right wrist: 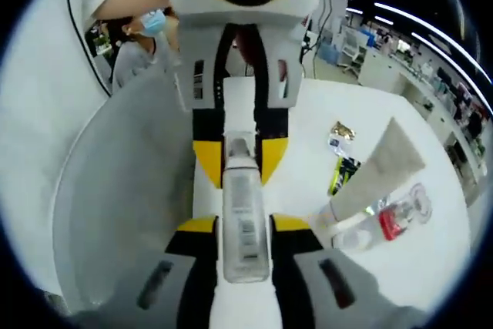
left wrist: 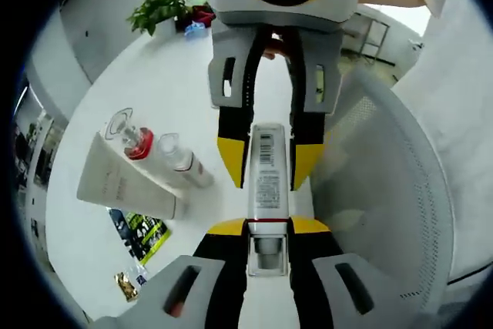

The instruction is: Arrange the skincare products in the storage area until every visible bottle or jar stands upright without overlapping.

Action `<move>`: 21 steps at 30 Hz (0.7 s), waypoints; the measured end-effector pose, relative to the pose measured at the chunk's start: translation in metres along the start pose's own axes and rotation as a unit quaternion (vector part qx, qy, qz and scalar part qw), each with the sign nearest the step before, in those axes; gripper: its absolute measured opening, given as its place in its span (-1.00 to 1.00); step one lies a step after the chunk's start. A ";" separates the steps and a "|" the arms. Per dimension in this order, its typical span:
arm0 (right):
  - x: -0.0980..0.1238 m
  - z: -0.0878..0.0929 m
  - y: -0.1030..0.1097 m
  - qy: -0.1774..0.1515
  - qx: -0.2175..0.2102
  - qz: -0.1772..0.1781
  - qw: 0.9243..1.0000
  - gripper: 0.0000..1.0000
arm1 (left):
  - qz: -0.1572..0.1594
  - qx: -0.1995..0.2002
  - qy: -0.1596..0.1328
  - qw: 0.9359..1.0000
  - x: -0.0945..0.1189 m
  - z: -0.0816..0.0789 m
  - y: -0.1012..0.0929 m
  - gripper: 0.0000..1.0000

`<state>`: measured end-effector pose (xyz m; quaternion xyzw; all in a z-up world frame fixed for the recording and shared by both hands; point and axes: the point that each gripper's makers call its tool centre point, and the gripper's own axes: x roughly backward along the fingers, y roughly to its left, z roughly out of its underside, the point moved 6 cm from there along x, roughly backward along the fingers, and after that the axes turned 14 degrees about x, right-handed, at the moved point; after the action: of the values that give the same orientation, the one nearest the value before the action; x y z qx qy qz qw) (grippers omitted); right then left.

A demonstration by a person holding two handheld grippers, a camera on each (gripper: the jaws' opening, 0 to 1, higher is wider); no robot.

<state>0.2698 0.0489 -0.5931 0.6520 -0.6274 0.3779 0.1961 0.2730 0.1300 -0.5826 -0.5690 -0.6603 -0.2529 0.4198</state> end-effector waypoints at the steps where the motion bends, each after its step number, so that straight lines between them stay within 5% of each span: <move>1: 0.000 0.001 0.000 0.001 -0.001 -0.001 1.000 -0.53 | 0.001 -0.001 0.000 1.000 0.000 0.000 0.000 -0.68; 21: 0.004 0.003 0.004 -0.012 0.001 0.010 1.000 -0.58 | 0.011 -0.005 -0.013 1.000 -0.001 -0.002 0.000 -0.66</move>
<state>0.2665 0.0435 -0.5932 0.6504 -0.6356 0.3726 0.1848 0.2731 0.1282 -0.5822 -0.5814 -0.6585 -0.2440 0.4109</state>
